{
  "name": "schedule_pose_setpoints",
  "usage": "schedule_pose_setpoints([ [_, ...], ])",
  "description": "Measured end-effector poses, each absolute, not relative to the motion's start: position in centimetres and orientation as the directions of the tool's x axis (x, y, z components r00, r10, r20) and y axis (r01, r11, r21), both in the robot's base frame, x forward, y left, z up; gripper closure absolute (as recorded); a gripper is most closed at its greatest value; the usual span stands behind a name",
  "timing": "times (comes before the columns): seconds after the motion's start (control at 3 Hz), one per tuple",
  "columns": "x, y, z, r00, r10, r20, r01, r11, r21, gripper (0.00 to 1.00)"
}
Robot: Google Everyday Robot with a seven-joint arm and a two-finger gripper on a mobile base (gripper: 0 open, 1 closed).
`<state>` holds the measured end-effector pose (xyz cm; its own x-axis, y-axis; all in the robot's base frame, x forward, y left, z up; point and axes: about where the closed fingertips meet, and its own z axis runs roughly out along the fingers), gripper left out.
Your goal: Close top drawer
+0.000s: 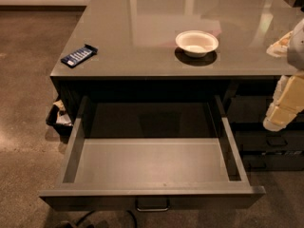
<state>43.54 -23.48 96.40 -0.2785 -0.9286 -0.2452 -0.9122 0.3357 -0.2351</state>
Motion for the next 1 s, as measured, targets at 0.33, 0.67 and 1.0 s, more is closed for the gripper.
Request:
schedule_pose_setpoints([
  [0.33, 45.0, -25.3, 94.2, -0.396, -0.889, -0.229, -0.866, 0.444, -0.23, 0.0],
  [0.67, 46.6, -28.0, 90.2, -0.565, -0.795, -0.218, -0.779, 0.602, -0.175, 0.0],
  [1.0, 47.5, -30.5, 85.8, -0.732, -0.663, -0.16, -0.66, 0.747, -0.077, 0.0],
])
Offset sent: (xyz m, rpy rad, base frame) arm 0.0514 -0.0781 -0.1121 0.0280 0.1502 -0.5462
